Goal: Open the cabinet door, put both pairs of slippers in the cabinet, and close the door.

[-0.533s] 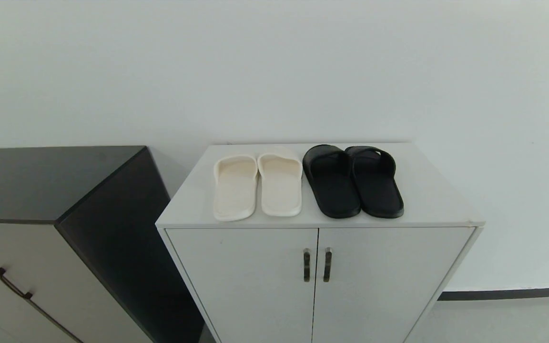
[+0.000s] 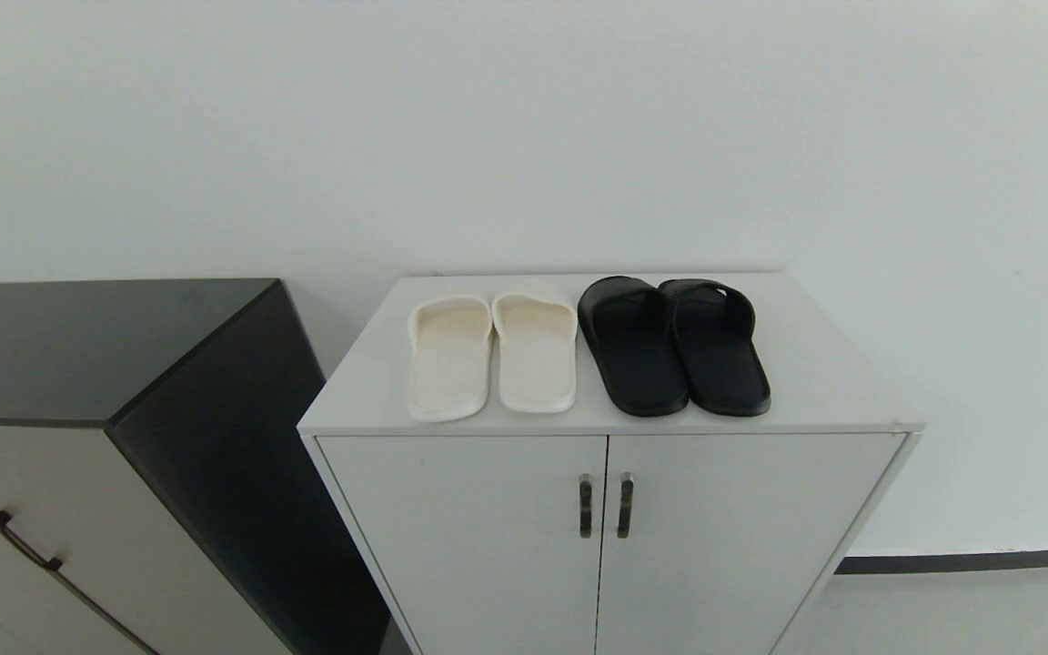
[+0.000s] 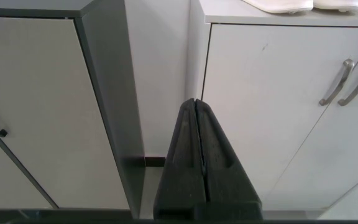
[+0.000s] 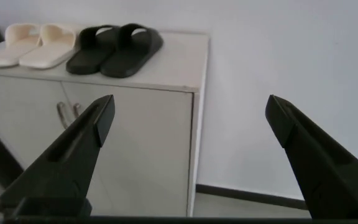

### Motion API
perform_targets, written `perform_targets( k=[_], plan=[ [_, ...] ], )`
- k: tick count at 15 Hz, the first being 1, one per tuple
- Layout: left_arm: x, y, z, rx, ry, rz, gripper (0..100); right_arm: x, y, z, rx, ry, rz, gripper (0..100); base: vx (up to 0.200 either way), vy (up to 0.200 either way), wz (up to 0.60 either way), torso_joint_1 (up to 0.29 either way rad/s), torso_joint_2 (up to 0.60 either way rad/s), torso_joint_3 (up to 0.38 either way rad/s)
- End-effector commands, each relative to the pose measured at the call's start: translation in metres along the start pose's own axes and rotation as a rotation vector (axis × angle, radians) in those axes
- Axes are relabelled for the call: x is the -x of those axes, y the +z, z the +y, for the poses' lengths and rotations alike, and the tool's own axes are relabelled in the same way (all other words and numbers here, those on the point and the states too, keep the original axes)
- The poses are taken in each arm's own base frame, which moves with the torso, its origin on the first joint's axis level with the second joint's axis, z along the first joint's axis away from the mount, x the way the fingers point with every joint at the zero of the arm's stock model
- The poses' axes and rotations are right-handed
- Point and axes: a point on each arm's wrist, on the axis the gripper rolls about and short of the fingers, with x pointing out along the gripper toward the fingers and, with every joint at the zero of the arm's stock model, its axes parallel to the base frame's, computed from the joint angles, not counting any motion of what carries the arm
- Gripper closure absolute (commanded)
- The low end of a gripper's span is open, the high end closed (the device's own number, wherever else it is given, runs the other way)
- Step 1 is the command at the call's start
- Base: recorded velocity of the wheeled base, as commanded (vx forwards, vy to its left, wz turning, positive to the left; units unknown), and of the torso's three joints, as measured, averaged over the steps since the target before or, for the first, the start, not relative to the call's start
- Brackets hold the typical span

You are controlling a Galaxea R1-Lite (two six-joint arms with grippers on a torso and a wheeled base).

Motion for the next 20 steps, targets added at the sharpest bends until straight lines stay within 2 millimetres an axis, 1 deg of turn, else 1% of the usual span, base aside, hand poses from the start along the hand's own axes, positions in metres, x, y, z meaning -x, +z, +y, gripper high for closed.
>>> perform_targets(
  k=[1,2,3,4,5,7,8,10,14,18,19,20],
  plan=[
    [0.000,0.000,0.000,0.000,-0.001,0.000,100,-0.085,0.013,-0.006,-0.059,0.181,0.225,0,0.000,0.000,0.00,0.000,0.00,0.000],
    [0.000,0.000,0.000,0.000,-0.002,0.003,100,-0.109,0.019,-0.003,-0.095,0.233,0.233,0,0.000,0.000,0.00,0.000,0.00,0.000],
    [0.000,0.000,0.000,0.000,-0.002,0.003,100,-0.121,0.023,0.001,-0.119,0.258,0.231,0,0.000,0.000,0.00,0.000,0.00,0.000],
    [0.000,0.000,0.000,0.000,-0.001,0.003,100,-0.144,0.031,0.010,-0.126,0.233,0.236,0,0.000,0.000,0.00,0.000,0.00,0.000],
    [0.000,0.000,0.000,0.002,-0.002,0.003,100,-0.157,0.039,0.024,-0.120,0.212,0.236,0,0.000,0.000,0.00,0.000,0.00,0.000],
    [0.000,0.000,0.000,0.002,-0.001,0.003,100,-0.170,0.058,0.054,-0.158,0.211,0.210,0,0.000,0.000,0.00,0.000,0.00,0.000],
    [0.000,0.000,0.000,0.002,-0.002,0.003,100,-0.179,0.063,0.068,-0.151,0.189,0.210,0,0.000,0.000,0.00,0.000,0.00,0.000],
    [0.000,0.000,0.000,0.002,-0.002,0.003,100,-0.198,0.064,0.090,-0.129,0.172,0.232,0,0.000,0.000,0.00,0.000,0.00,0.000],
    [0.000,0.000,0.000,0.002,-0.002,0.003,100,-0.247,0.064,0.131,-0.105,0.134,0.251,0,0.000,0.000,0.00,0.000,0.00,0.000],
    [0.000,0.000,0.000,0.002,-0.002,0.003,100,-0.292,0.059,0.161,-0.100,0.096,0.249,0,0.000,0.000,0.00,0.000,0.00,0.000],
    [0.000,0.000,0.000,0.002,-0.002,0.003,100,-0.302,0.055,0.166,-0.098,0.082,0.252,0,0.000,0.000,0.00,0.000,0.00,0.000],
    [0.000,0.000,0.000,0.002,-0.002,0.003,100,-0.311,0.046,0.172,-0.091,0.059,0.268,0,0.000,0.000,0.00,0.000,0.00,0.000]
  ],
)
